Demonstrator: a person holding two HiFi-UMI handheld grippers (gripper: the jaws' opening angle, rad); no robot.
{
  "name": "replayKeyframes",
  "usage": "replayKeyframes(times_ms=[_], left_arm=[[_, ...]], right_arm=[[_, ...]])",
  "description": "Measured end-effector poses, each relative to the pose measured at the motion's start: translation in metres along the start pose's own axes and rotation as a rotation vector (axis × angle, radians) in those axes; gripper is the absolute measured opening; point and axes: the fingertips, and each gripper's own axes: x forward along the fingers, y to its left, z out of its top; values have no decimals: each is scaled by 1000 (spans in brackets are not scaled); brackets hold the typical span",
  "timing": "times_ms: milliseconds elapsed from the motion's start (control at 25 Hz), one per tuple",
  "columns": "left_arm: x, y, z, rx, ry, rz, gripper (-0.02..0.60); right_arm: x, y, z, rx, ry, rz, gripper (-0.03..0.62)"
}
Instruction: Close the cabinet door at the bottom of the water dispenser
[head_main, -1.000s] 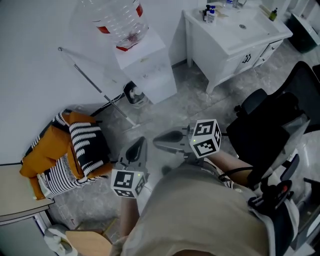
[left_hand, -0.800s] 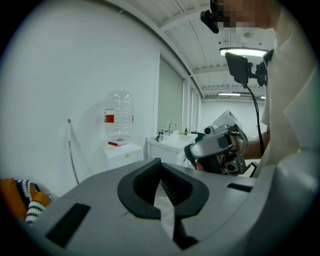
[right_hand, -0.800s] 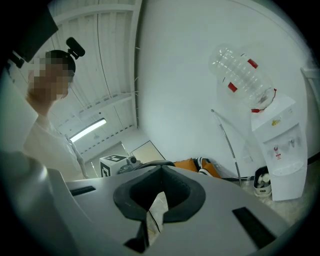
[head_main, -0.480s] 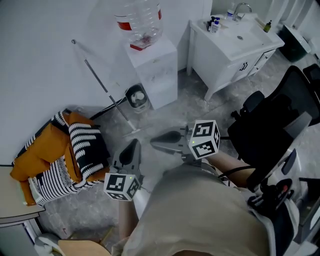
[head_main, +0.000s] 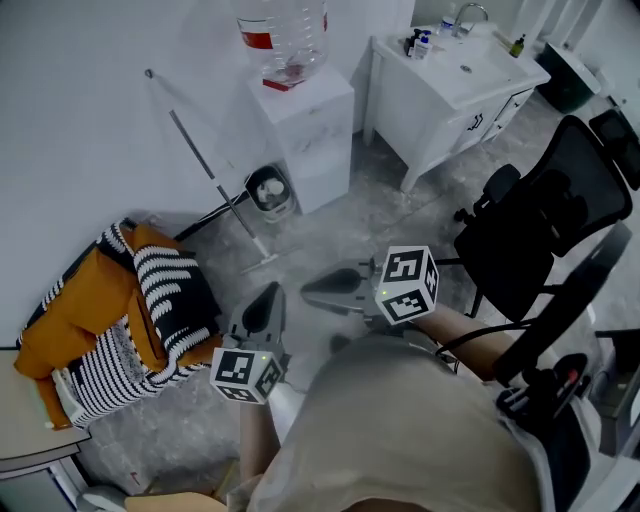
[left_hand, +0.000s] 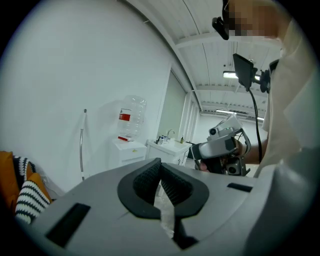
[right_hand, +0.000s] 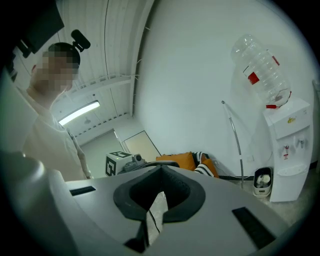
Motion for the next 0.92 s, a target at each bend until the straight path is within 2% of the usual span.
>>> replayKeyframes(times_ms=[200,360,600,920], left_arm=[[0,0,6,21,0,-25,-8],[12,-9,6,5,1,-64,-8],[46,-45,14,75,25,-136,-8],[76,-92,9,89,63,-161,-6]], right_arm=[[-1,2,2,4,-29,-33,0],[-14,-3,8,19,-70,-55,0],[-63,-12,9,26,-126,-129,0],[-116,-13,4,45,-171,-159,0]])
